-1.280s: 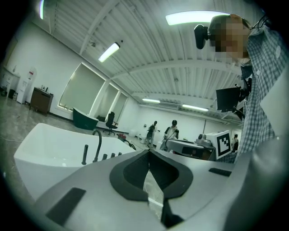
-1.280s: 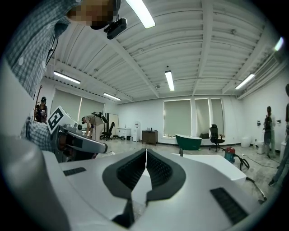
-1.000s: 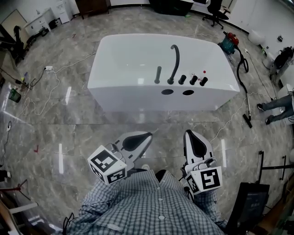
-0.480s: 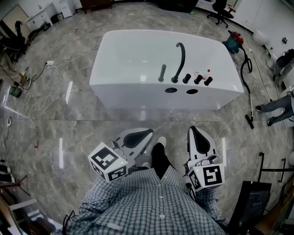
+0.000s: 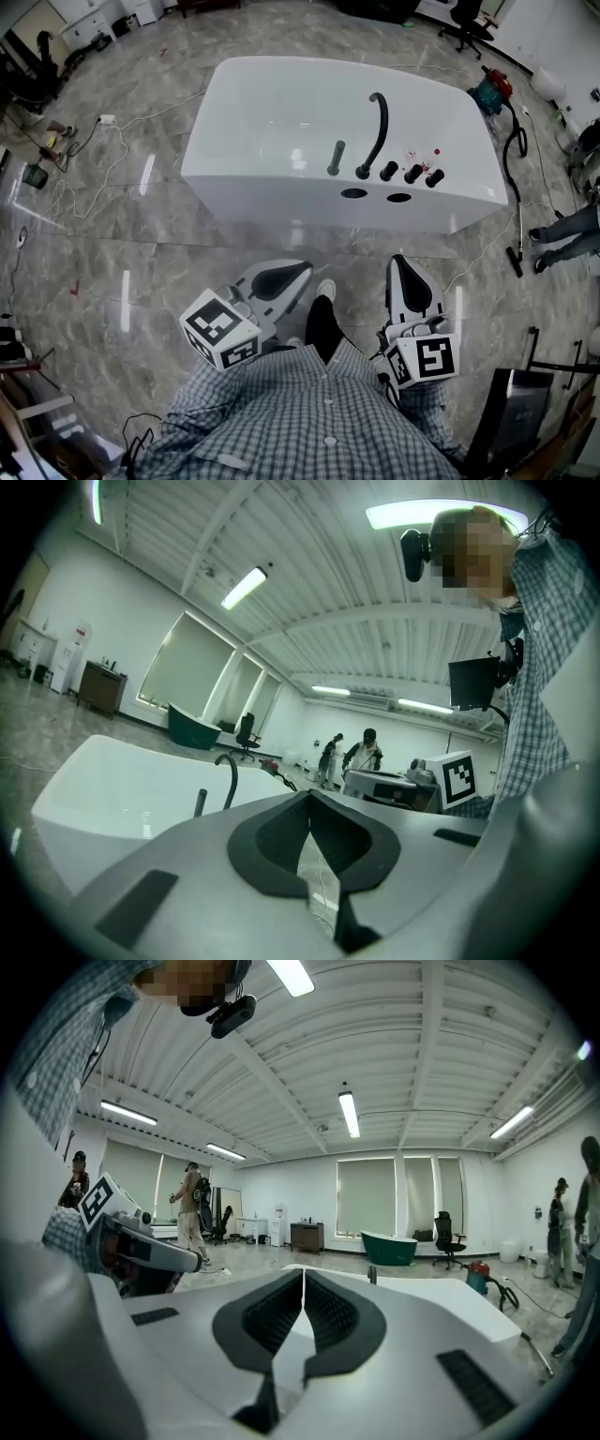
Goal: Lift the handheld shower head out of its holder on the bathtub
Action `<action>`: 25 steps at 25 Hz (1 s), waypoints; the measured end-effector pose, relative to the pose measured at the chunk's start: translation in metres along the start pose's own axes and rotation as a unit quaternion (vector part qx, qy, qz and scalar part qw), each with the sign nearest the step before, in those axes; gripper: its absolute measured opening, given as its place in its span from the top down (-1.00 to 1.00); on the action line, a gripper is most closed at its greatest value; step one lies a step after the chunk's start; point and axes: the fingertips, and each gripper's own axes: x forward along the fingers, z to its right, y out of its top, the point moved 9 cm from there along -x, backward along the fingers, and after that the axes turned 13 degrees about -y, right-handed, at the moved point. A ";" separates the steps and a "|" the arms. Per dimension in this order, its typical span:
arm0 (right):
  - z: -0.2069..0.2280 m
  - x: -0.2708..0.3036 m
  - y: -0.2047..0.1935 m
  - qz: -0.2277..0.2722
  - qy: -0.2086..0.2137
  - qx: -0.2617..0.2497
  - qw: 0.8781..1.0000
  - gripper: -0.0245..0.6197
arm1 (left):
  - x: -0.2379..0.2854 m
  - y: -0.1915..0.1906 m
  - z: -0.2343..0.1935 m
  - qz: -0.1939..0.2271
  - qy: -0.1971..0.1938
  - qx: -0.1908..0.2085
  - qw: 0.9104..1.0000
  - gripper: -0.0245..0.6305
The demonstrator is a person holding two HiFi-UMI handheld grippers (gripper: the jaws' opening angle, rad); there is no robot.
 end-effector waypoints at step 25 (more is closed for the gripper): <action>0.126 0.234 0.023 -0.010 0.092 -0.011 0.996 0.87 | 0.151 0.082 -0.154 0.010 0.074 -0.007 0.997 0.90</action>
